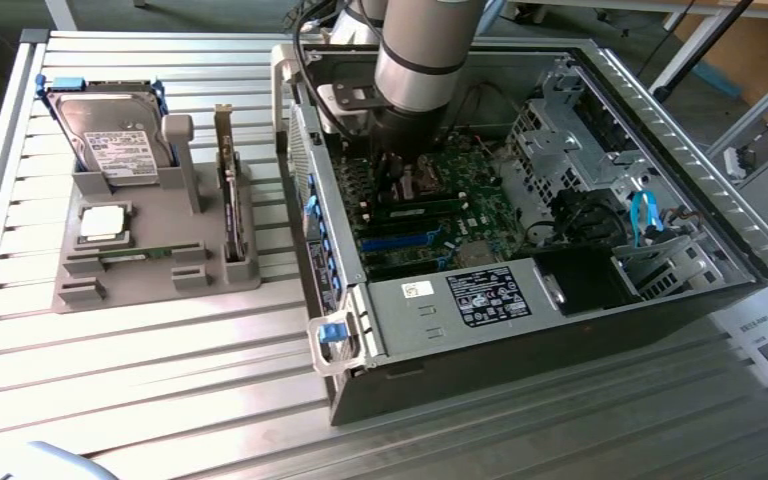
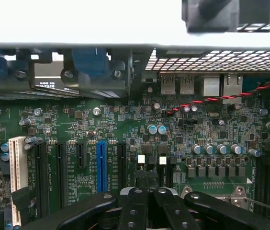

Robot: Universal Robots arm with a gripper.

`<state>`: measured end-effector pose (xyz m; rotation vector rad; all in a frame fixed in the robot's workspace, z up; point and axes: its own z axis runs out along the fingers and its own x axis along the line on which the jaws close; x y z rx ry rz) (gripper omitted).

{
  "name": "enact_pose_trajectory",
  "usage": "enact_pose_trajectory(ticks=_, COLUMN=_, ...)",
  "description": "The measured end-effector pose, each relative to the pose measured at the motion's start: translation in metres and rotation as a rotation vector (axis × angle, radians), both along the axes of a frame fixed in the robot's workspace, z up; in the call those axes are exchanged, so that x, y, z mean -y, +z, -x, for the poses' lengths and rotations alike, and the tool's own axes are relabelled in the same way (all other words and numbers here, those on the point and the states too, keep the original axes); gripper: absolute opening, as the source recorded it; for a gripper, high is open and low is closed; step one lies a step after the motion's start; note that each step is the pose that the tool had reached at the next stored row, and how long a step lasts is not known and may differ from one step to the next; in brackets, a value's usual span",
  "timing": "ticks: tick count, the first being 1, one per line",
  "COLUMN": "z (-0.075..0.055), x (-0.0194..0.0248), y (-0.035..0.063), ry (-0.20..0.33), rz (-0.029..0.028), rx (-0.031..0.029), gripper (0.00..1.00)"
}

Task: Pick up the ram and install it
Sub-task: 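Press down the ram until it locks into place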

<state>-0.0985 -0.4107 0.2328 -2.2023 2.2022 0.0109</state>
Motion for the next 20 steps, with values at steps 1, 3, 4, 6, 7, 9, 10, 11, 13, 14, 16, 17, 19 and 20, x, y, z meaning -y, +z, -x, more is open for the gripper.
enact_pose_trajectory(ticks=1, z=0.0, x=0.0, y=-0.0003, ry=0.0, rz=0.0, rx=0.0, gripper=0.1)
enact_pose_trajectory(ticks=3, z=0.0, x=0.0, y=-0.0006, ry=0.0, rz=0.0, rx=0.0, gripper=0.1)
enact_pose_trajectory(ticks=4, z=0.0, x=0.0, y=-0.0006, ry=0.0, rz=0.0, rx=0.0, gripper=0.1)
enact_pose_trajectory(ticks=6, z=0.0, x=0.0, y=-0.0007, ry=0.0, rz=-0.0001, rx=0.0001, gripper=0.1)
enact_pose_trajectory(ticks=7, z=0.0, x=0.0, y=-0.0007, ry=0.0, rz=-0.0002, rx=0.0, gripper=0.1)
enact_pose_trajectory(ticks=9, z=0.0, x=0.0, y=-0.001, ry=0.0, rz=-0.0001, rx=0.0, gripper=0.1)
enact_pose_trajectory(ticks=10, z=0.0, x=0.0, y=-0.0012, ry=0.0, rz=-0.0002, rx=0.0, gripper=0.1)
enact_pose_trajectory(ticks=11, z=0.0, x=0.0, y=-0.0013, ry=0.0, rz=-0.0002, rx=0.0001, gripper=0.1)
enact_pose_trajectory(ticks=13, z=0.0, x=0.0, y=-0.0015, ry=0.0, rz=-0.0001, rx=0.0, gripper=0.1)
enact_pose_trajectory(ticks=14, z=0.0, x=0.0, y=-0.0015, ry=0.0, rz=-0.0001, rx=0.0001, gripper=0.1)
enact_pose_trajectory(ticks=16, z=0.0, x=0.0, y=-0.0015, ry=0.0, rz=-0.0002, rx=0.0001, gripper=0.1)
enact_pose_trajectory(ticks=17, z=0.0, x=0.0, y=-0.0015, ry=0.0, rz=-0.0002, rx=0.0001, gripper=0.1)
enact_pose_trajectory(ticks=19, z=0.0, x=0.0, y=-0.0016, ry=0.0, rz=-0.0001, rx=0.0001, gripper=0.1)
enact_pose_trajectory(ticks=20, z=0.0, x=0.0, y=-0.0016, ry=0.0, rz=-0.0001, rx=0.0001, gripper=0.1)
